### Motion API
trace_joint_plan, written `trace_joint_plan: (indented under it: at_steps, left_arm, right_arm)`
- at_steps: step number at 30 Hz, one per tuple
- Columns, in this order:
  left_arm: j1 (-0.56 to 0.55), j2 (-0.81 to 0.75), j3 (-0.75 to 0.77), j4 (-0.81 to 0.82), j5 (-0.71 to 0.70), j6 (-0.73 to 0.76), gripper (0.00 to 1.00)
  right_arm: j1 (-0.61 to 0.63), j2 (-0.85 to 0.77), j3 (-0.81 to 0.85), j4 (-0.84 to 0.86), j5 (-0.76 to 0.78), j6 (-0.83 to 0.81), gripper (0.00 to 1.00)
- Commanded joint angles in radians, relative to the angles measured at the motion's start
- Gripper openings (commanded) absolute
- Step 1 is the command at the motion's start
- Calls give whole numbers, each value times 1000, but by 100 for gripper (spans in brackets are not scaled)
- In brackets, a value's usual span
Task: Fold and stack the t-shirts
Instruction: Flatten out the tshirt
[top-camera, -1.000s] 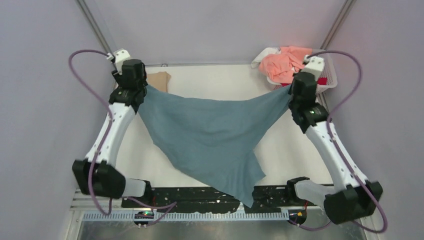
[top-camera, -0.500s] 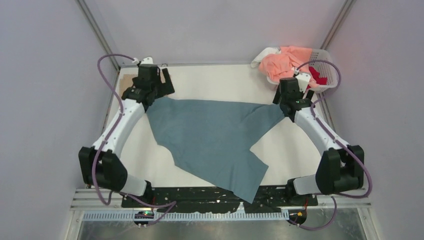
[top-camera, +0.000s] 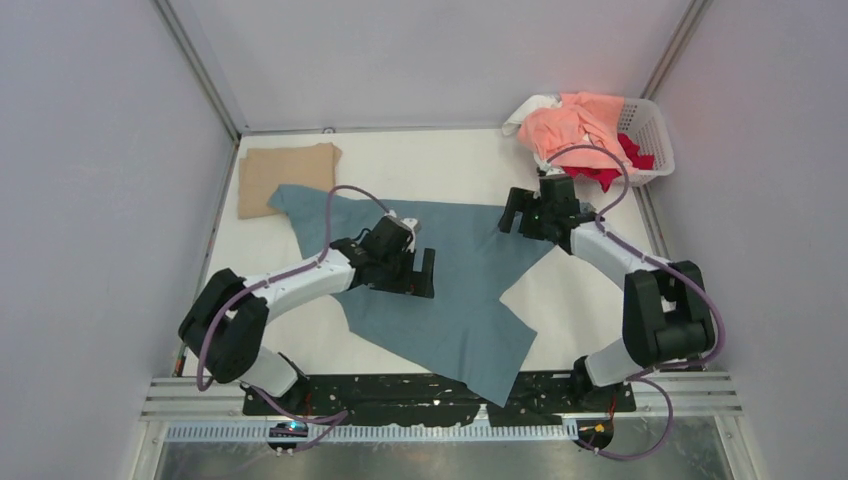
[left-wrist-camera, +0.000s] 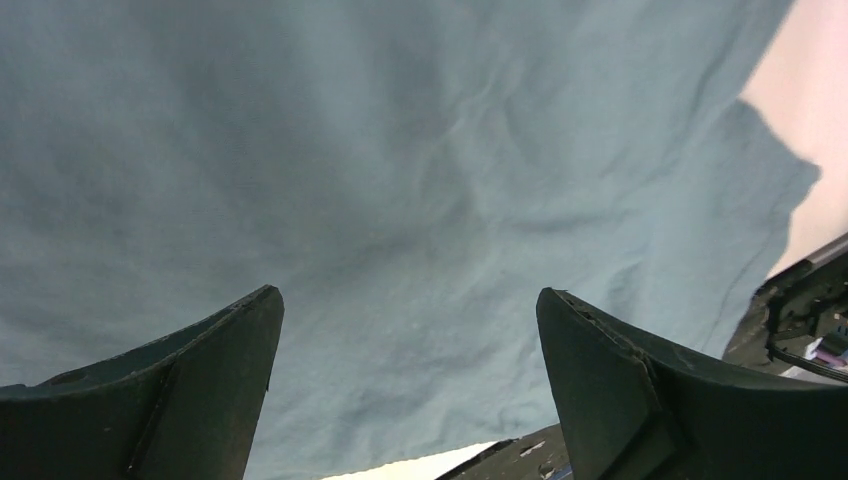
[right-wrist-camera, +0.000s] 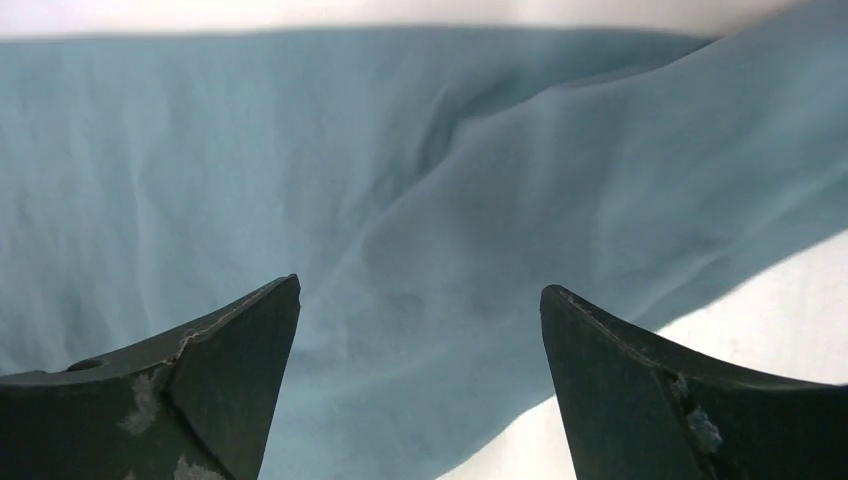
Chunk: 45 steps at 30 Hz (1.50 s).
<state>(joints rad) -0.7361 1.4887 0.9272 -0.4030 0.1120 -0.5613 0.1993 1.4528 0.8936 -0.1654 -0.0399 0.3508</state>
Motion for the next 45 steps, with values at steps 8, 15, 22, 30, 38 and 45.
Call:
trace_joint_plan:
  at_steps: [8, 15, 22, 30, 38, 45]
  left_arm:
    - [217, 187, -40, 44, 44, -105, 100]
    - [427, 307, 102, -60, 36, -126, 99]
    - [566, 412, 390, -169, -69, -70, 100]
    - [604, 526, 699, -262, -6, -3, 100]
    - [433, 16, 311, -163, -90, 88, 100]
    - [-19, -333, -92, -248, -202, 12, 100]
  right_arm:
    - [173, 189, 54, -7, -32, 104, 95]
    - [320, 114, -29, 10, -86, 236, 95]
    - [515, 115, -63, 84, -268, 287, 95]
    - [529, 66, -36, 117, -407, 167, 95]
    - [285, -273, -153, -75, -107, 146, 95]
    - [92, -505, -276, -139, 182, 170, 95]
